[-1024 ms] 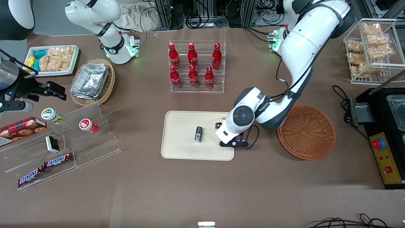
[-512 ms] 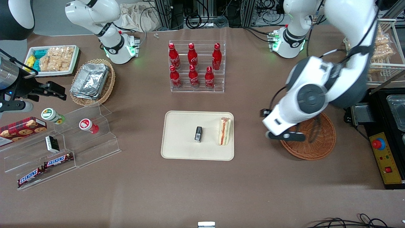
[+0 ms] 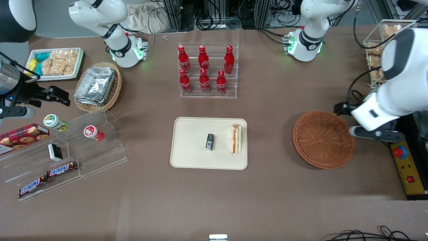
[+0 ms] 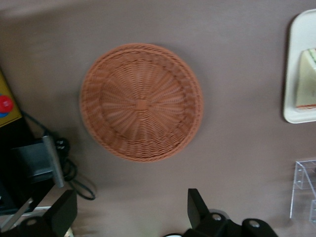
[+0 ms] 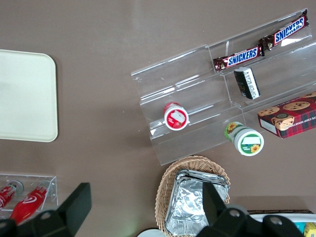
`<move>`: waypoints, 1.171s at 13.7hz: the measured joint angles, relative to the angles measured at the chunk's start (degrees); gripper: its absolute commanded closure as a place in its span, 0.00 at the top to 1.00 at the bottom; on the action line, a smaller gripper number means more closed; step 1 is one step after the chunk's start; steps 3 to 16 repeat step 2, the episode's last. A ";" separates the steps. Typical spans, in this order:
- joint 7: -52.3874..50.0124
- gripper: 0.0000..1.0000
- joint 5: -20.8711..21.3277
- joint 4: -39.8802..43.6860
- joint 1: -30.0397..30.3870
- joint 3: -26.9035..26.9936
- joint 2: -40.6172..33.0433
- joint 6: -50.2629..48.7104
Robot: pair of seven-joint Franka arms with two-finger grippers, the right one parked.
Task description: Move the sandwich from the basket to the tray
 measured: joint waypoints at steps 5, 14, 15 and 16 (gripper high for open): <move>-0.03 1.00 0.01 0.10 1.30 0.07 -0.11 0.00; -0.03 1.00 0.01 0.10 1.30 0.07 -0.11 0.00; -0.03 1.00 0.01 0.10 1.30 0.07 -0.11 0.00; -0.03 1.00 0.01 0.10 1.30 0.07 -0.11 0.00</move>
